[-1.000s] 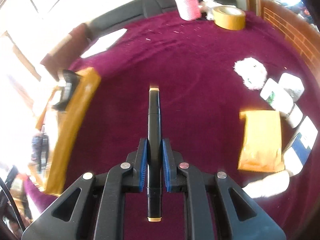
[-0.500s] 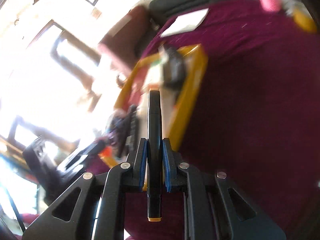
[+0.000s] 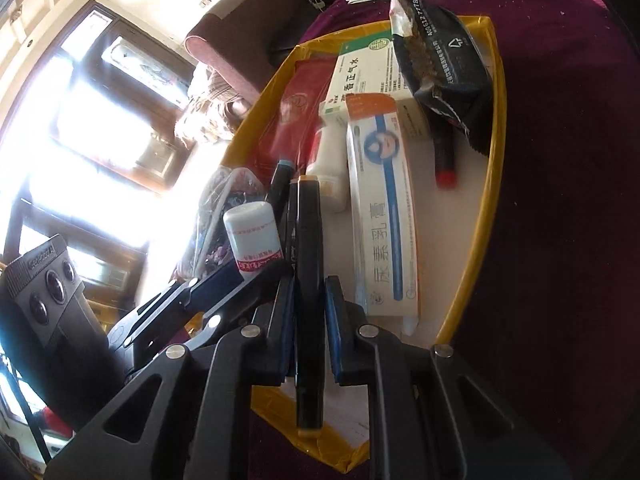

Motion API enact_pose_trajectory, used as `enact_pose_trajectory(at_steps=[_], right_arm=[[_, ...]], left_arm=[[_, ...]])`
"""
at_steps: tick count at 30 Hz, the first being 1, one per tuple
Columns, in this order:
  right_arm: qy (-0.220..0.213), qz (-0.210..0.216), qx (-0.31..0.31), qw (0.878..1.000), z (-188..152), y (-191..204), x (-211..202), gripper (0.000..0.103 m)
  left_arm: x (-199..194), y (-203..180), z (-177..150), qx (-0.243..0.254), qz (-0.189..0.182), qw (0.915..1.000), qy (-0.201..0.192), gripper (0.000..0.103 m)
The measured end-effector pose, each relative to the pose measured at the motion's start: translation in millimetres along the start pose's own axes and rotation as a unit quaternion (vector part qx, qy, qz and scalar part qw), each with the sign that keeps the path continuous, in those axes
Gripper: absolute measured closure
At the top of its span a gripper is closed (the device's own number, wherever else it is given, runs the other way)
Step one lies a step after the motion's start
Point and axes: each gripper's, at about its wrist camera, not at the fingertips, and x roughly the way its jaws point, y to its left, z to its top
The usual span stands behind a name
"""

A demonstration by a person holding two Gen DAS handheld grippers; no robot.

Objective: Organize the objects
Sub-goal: 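Carry the bottle and marker to the tray and release them inside, then move both grippers back toward the yellow packet and pink plush toy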

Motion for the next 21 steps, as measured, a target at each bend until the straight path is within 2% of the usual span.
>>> enact_pose_trajectory(at_steps=[4,6,8,11,13,16,21], right_arm=[[-0.010,-0.010,-0.003,1.000,2,3,1,0.089],[-0.019,-0.016,-0.009,1.000,3,6,-5,0.087],[-0.035,-0.022,-0.017,0.999,3,9,-14,0.085],[-0.062,-0.034,-0.029,0.997,2,14,-31,0.068],[-0.090,-0.054,-0.042,0.994,0,19,-45,0.055],[-0.143,-0.120,-0.078,0.979,-7,33,-68,0.046],[-0.211,-0.208,-0.106,0.949,-29,21,-111,0.029]], left_arm=[[-1,1,0,-0.005,-0.004,1.0000,0.000,0.075],[-3,0,1,-0.004,0.002,1.0000,-0.004,0.066],[-8,0,2,-0.005,0.006,0.9999,-0.010,0.051],[-21,0,4,-0.016,-0.002,0.9996,-0.022,0.048],[-33,-4,4,-0.016,0.006,0.9991,-0.038,0.046],[-51,-16,2,-0.007,0.036,0.9968,-0.071,0.041],[-75,-36,-2,0.005,0.083,0.9897,-0.117,0.039]])
